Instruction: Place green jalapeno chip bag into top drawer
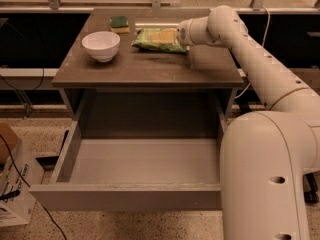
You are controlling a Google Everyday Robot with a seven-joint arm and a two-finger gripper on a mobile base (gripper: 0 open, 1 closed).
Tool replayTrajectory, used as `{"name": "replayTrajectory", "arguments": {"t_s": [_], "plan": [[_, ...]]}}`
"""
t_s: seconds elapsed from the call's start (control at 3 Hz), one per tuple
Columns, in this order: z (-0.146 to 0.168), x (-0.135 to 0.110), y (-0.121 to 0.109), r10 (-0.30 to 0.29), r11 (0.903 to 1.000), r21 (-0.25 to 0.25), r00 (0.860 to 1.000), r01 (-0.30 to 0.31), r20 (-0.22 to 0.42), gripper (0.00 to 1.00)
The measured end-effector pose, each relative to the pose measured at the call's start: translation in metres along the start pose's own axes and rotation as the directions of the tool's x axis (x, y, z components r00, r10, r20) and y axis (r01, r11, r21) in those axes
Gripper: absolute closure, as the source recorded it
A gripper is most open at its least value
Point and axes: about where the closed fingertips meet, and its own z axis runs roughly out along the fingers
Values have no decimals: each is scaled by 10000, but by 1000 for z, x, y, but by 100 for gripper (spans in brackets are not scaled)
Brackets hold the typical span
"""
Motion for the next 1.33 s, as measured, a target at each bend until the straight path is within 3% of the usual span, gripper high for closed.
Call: {"name": "replayTrajectory", "arguments": {"t_s": [0.33,0.67,1.33], "plan": [[1,11,-7,132,9999,97,9996,-130,-233,0],[0,14,-9,91,9999,111,9995,-88,-298,19],[-7,9,-5,-261,9995,188,9991,267,-342,65]]}}
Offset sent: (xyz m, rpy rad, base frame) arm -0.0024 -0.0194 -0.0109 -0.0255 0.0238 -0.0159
